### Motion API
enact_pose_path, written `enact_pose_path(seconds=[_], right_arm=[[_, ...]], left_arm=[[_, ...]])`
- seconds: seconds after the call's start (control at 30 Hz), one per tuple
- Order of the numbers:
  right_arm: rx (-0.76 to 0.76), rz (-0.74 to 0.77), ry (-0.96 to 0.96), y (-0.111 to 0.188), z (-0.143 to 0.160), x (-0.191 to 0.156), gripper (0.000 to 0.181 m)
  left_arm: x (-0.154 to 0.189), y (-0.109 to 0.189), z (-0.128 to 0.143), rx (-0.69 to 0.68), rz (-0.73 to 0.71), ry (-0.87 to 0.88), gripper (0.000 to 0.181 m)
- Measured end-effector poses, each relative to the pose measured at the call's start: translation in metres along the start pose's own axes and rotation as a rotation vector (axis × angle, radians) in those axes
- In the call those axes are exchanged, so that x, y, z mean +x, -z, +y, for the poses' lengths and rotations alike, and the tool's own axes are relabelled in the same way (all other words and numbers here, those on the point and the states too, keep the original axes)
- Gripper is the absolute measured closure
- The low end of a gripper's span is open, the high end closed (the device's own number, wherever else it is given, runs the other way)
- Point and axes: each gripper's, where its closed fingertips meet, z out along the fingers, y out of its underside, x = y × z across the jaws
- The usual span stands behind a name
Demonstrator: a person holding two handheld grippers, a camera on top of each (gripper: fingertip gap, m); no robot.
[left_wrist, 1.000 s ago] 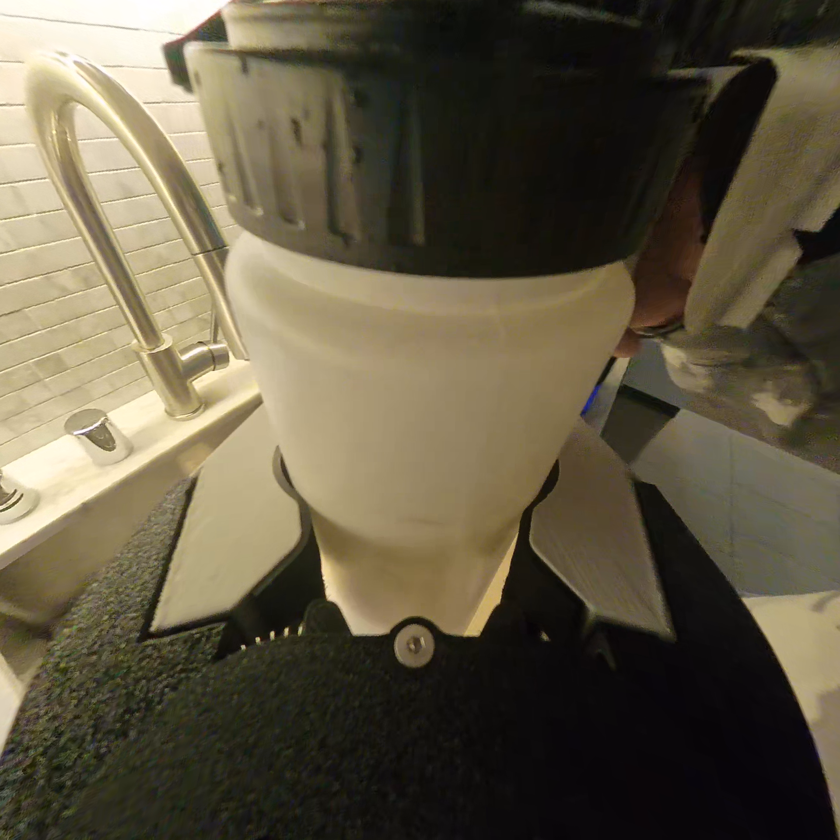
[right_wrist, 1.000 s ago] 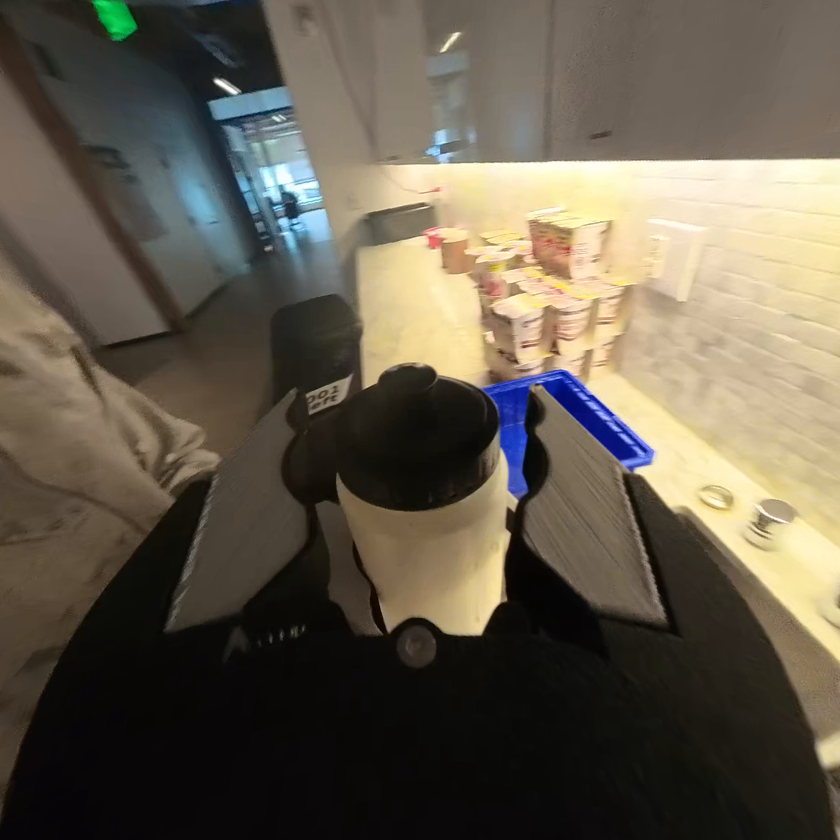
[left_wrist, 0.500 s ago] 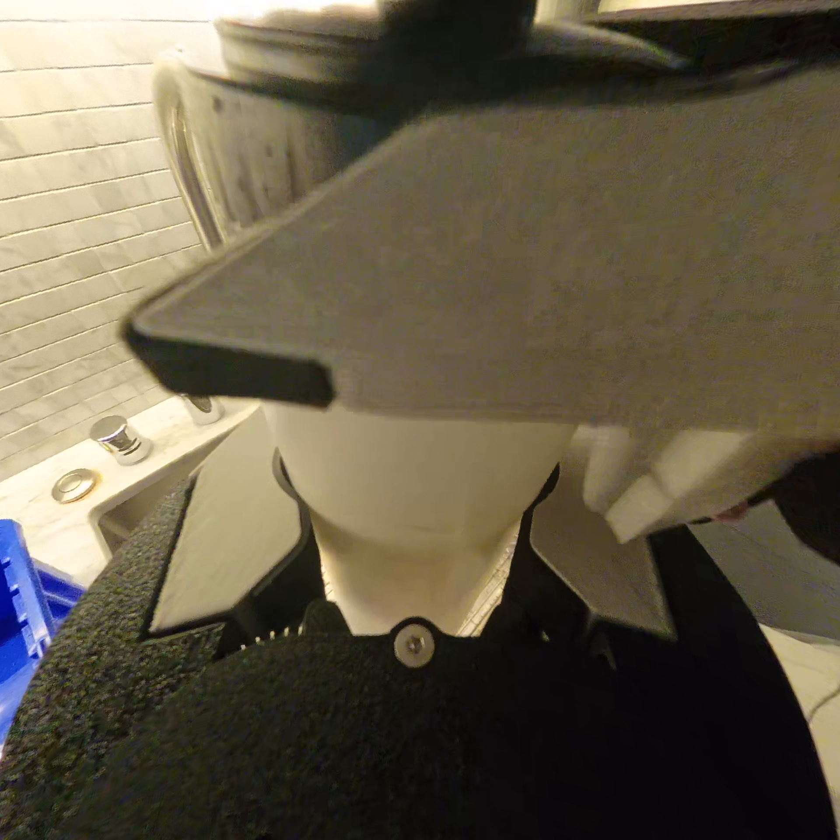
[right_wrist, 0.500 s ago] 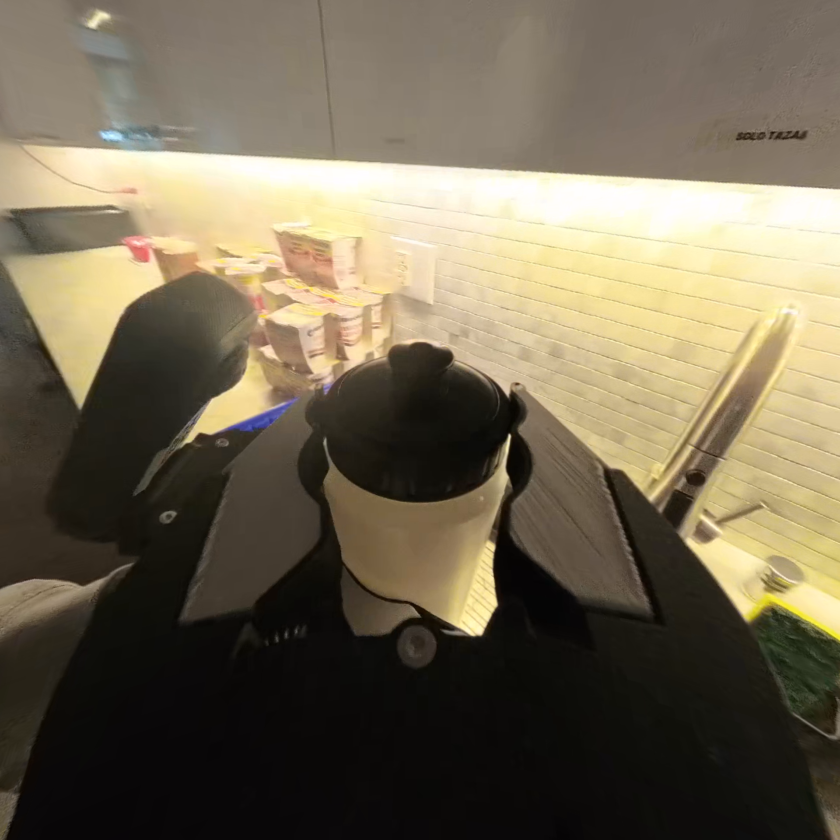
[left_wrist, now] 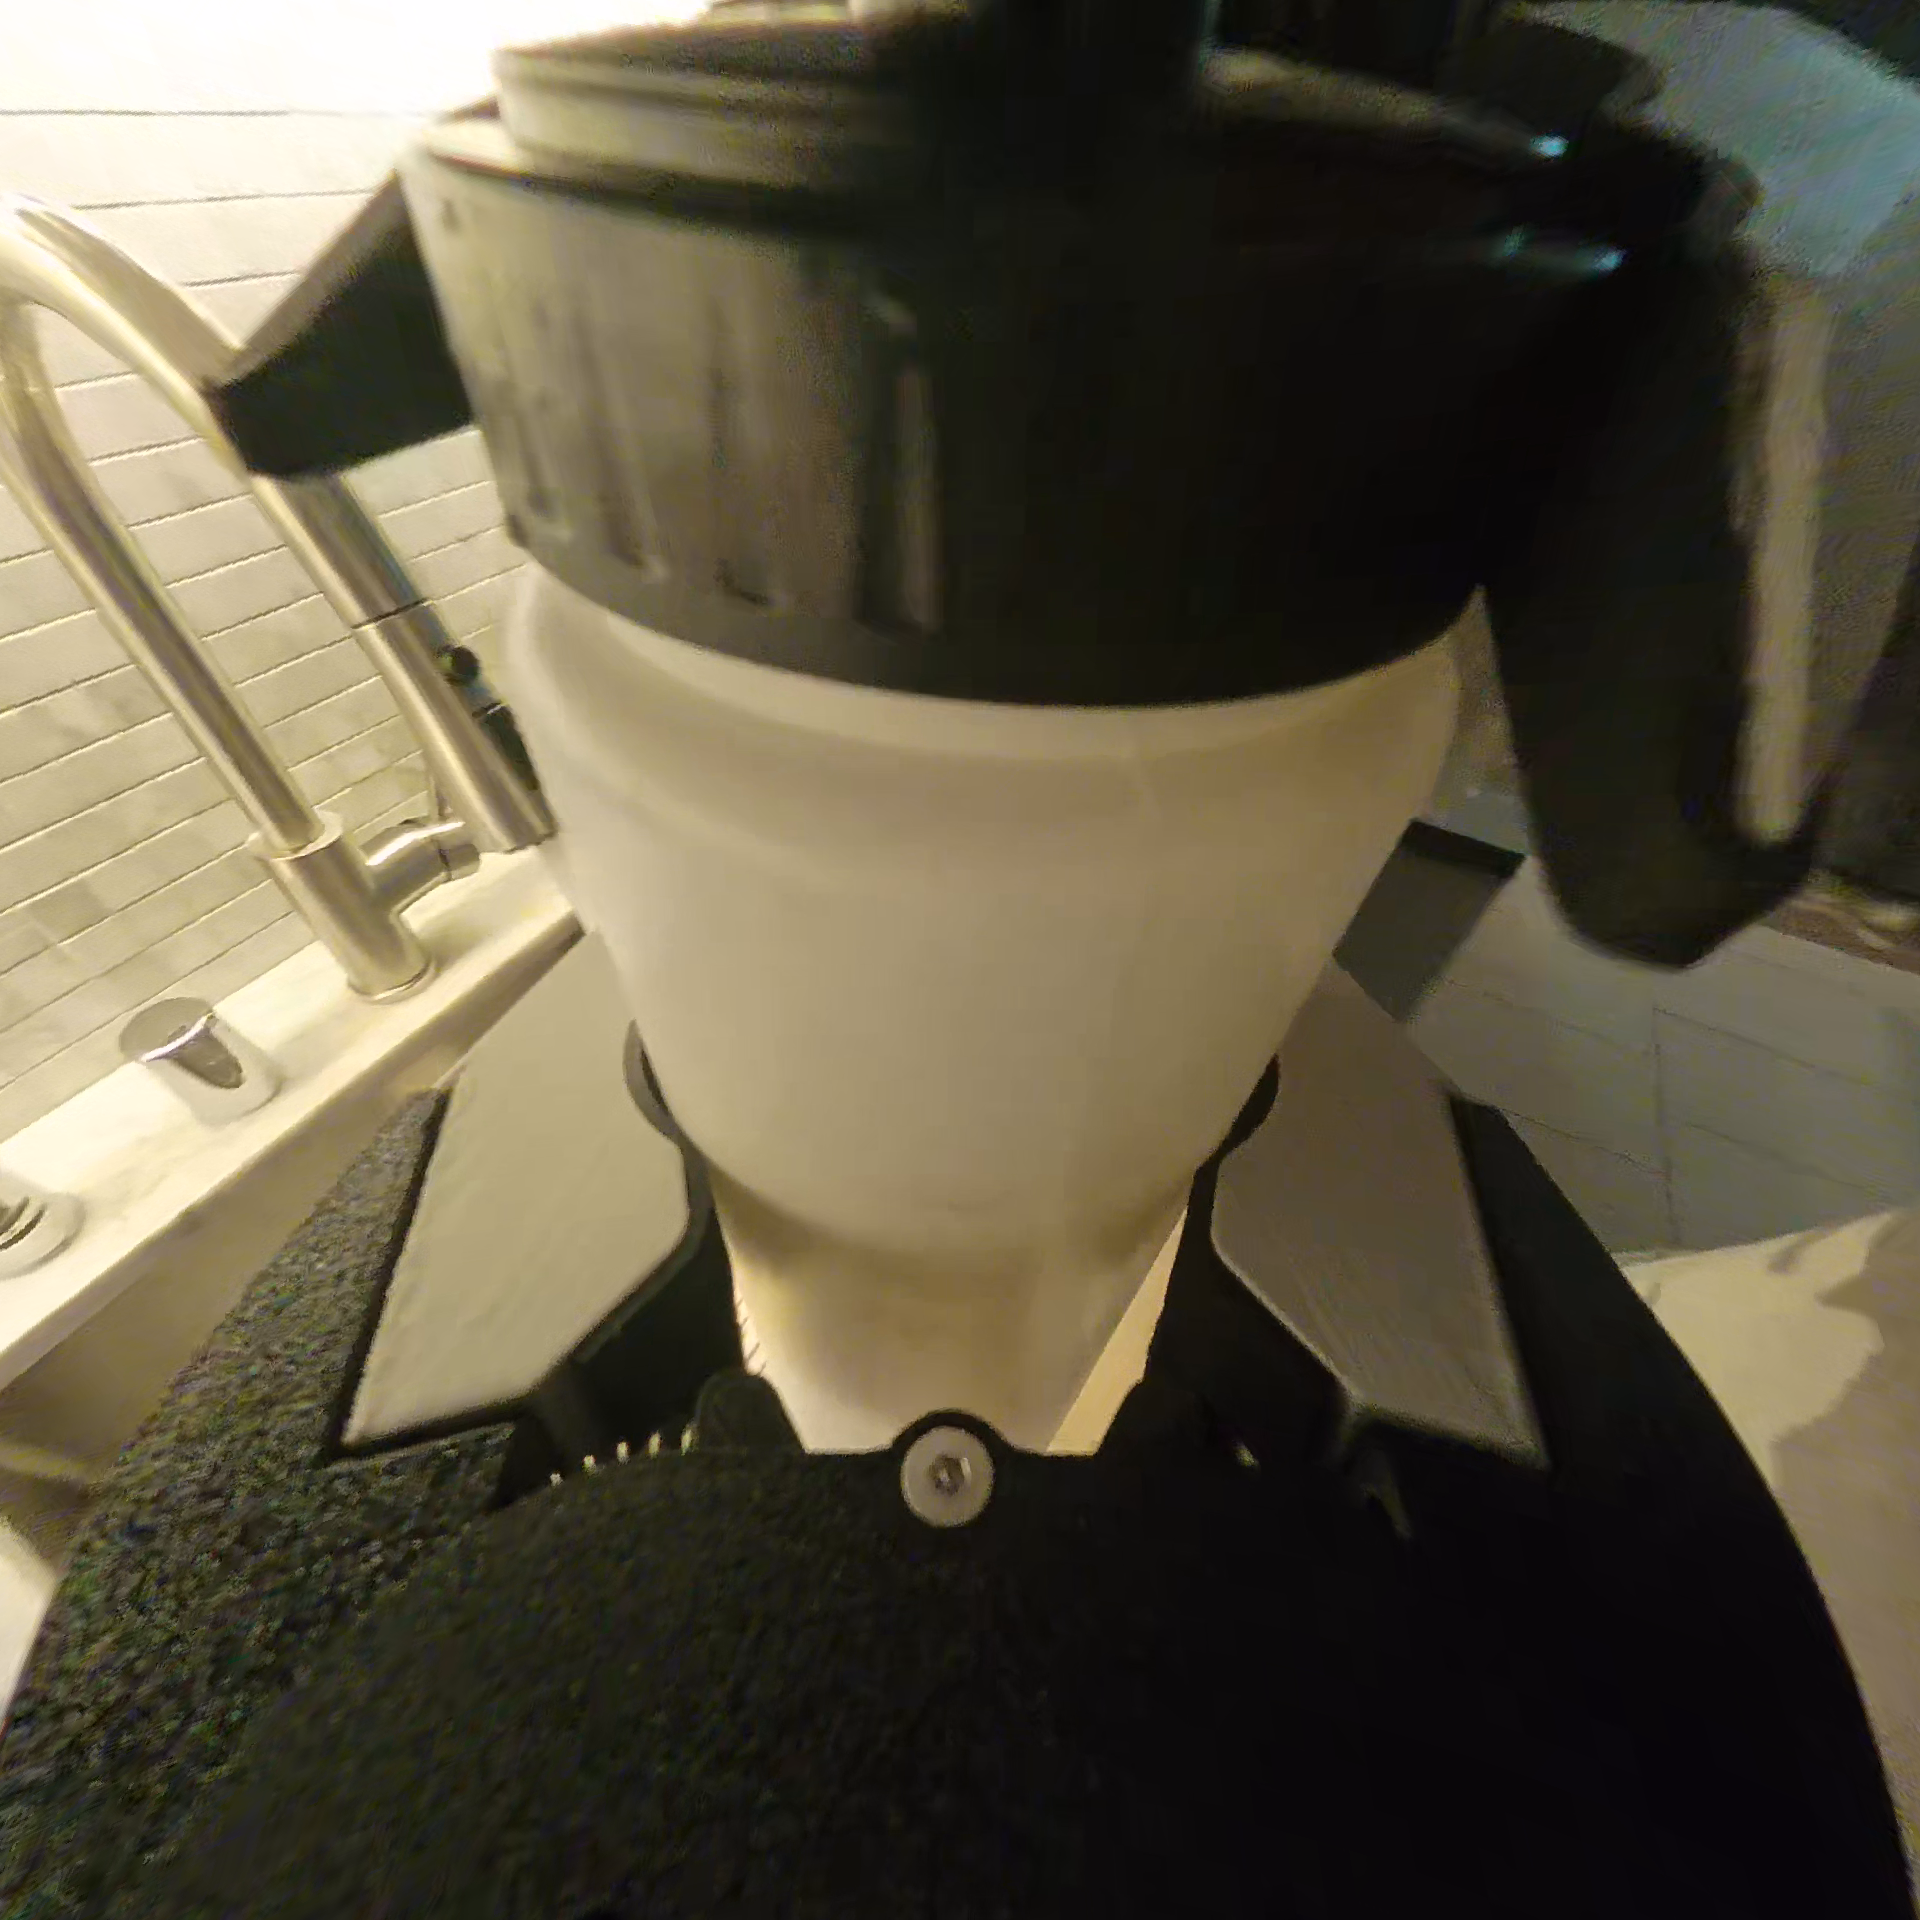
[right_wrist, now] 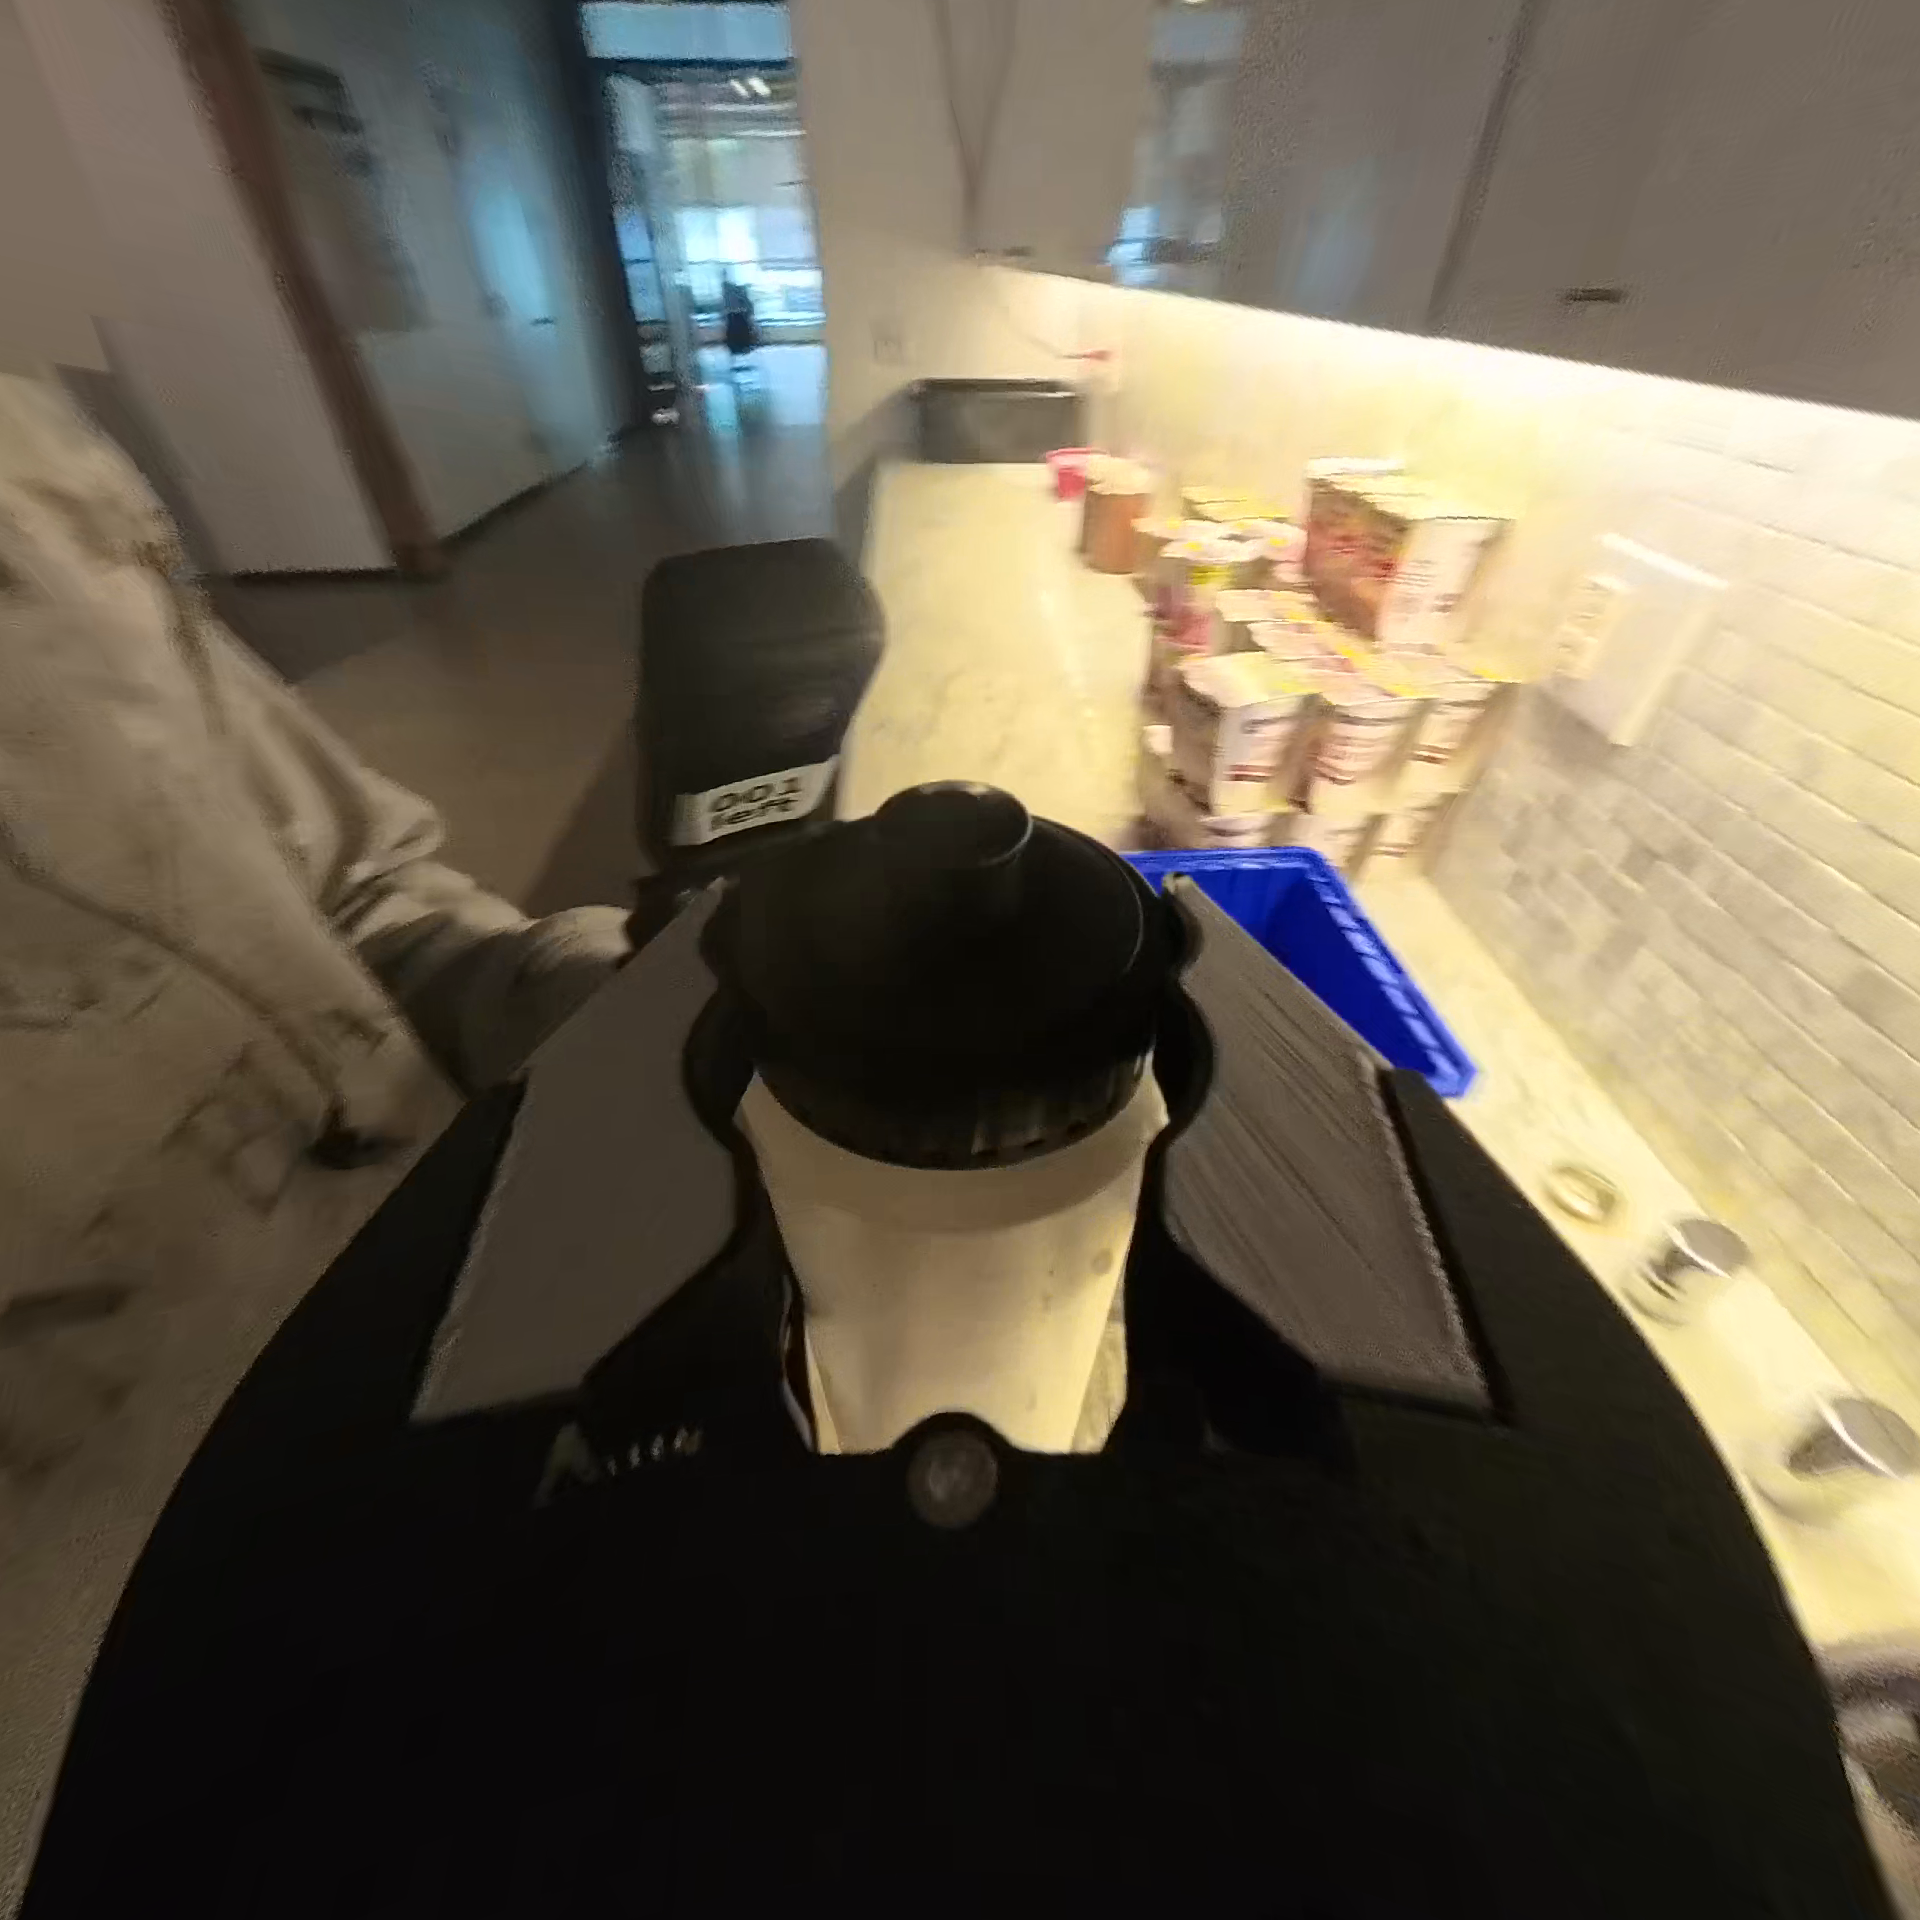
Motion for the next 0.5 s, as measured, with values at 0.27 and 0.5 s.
enact_pose_path(seconds=[0.27, 0.5], right_arm=[[-0.005, 0.737, -0.017, 0.009, 0.021, 0.044, 0.097], [-0.075, 0.004, 0.036, 0.007, 0.012, 0.003, 0.087]], left_arm=[[-0.035, -0.009, 0.019, -0.071, -0.210, -0.004, 0.077], [-0.002, -0.009, 0.013, -0.038, 0.031, -0.004, 0.077]])
